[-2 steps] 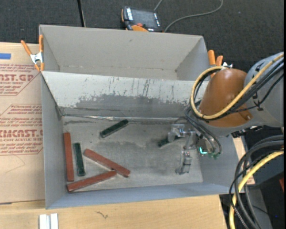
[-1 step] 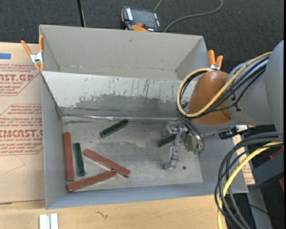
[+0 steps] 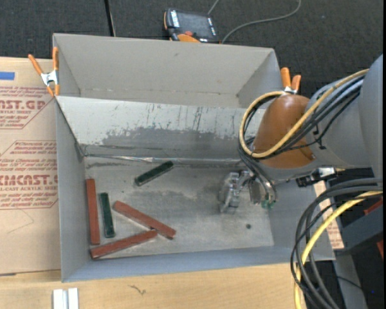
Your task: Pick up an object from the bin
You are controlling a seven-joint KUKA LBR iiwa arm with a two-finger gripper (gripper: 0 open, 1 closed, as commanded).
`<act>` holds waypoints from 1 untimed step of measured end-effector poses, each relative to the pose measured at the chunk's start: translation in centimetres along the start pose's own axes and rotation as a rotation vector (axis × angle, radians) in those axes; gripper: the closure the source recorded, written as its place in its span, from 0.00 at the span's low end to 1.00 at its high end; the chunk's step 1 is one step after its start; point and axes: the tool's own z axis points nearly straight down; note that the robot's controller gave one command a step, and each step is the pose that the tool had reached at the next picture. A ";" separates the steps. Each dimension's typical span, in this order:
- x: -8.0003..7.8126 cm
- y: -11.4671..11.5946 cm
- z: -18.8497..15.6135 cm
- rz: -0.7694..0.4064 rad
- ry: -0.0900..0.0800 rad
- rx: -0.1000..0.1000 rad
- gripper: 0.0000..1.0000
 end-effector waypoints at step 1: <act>0.0 0.0 0.0 0.000 0.000 0.000 0.00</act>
Offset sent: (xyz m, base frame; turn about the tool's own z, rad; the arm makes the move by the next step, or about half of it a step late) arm 0.0000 0.0000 0.0000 0.0000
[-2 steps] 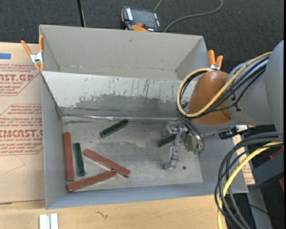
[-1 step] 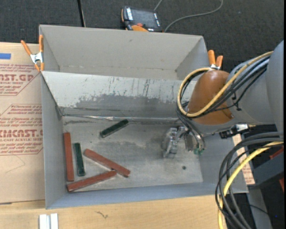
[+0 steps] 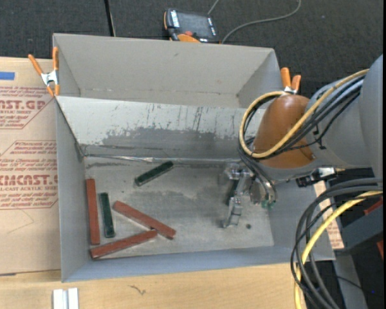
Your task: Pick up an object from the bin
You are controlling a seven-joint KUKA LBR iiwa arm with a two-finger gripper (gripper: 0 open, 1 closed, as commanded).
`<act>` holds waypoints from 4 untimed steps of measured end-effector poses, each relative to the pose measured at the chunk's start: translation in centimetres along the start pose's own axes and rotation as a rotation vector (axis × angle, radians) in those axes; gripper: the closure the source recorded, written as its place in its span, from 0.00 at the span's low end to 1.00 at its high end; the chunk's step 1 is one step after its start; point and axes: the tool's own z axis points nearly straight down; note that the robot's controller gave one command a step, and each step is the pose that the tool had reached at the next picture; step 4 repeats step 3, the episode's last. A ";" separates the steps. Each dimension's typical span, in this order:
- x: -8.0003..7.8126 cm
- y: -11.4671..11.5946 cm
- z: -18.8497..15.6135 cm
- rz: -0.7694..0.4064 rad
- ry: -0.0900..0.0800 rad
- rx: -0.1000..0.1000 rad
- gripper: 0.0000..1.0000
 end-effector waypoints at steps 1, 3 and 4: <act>-3.7 -6.8 0.0 -0.238 -0.002 0.002 0.00; -3.9 -6.6 -15.1 -0.199 -0.010 0.003 1.00; -3.9 -6.6 -15.1 -0.199 -0.010 0.003 1.00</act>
Offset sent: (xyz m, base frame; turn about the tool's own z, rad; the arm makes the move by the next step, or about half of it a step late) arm 0.0277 -0.0705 0.0005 -0.2395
